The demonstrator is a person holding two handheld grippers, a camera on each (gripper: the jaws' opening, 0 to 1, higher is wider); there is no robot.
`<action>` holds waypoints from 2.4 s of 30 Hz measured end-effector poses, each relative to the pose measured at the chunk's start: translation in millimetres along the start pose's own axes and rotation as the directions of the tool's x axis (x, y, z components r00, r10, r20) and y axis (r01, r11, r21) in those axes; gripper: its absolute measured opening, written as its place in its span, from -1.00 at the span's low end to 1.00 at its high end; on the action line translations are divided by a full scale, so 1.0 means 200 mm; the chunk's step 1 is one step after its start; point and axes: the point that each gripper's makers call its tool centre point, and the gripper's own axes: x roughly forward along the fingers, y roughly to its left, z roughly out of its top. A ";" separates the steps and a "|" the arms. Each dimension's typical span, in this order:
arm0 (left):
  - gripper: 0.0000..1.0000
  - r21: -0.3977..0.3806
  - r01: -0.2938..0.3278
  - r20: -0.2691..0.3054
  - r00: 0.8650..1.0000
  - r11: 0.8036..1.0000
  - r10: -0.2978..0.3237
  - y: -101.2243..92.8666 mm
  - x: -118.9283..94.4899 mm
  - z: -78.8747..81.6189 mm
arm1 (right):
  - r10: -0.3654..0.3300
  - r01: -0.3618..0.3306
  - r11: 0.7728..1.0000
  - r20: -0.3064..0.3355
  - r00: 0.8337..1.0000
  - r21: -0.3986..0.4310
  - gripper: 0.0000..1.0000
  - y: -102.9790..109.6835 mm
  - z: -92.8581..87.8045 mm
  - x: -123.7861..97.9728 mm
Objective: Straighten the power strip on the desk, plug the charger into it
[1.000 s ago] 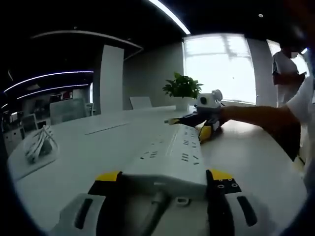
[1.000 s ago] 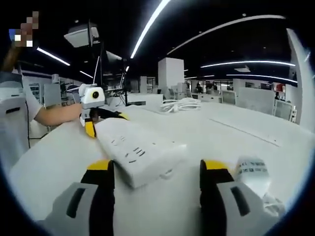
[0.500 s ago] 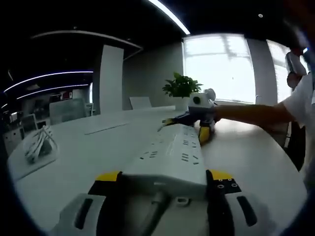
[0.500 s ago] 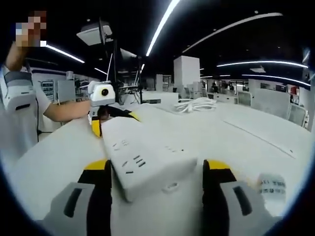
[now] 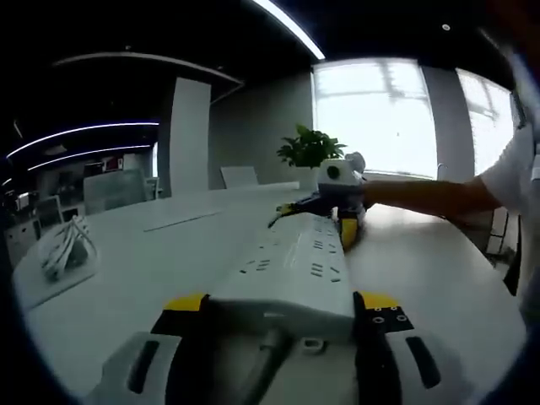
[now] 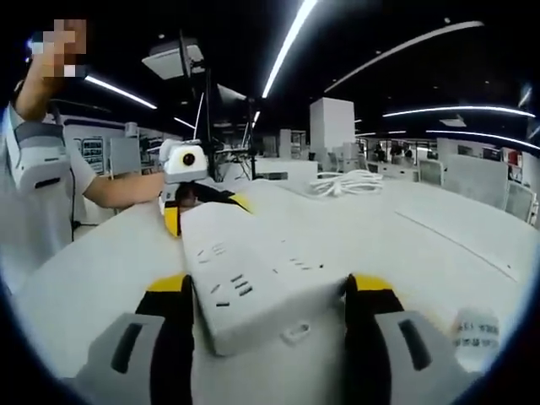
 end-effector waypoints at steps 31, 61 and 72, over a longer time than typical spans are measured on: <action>0.38 0.022 0.084 -0.009 0.996 0.996 -0.083 -0.04 0.00 0.00 | -0.077 0.077 0.997 0.002 0.997 0.017 0.45 0.07 0.00 -0.04; 0.38 0.059 0.217 -0.020 0.976 0.974 -0.216 -0.11 -0.01 -0.01 | -0.229 0.229 0.972 -0.014 0.973 0.047 0.45 0.24 -0.02 -0.11; 0.38 0.061 0.226 -0.018 0.974 0.972 -0.226 -0.11 -0.02 -0.01 | -0.242 0.242 0.969 -0.019 0.970 0.051 0.46 0.25 -0.02 -0.11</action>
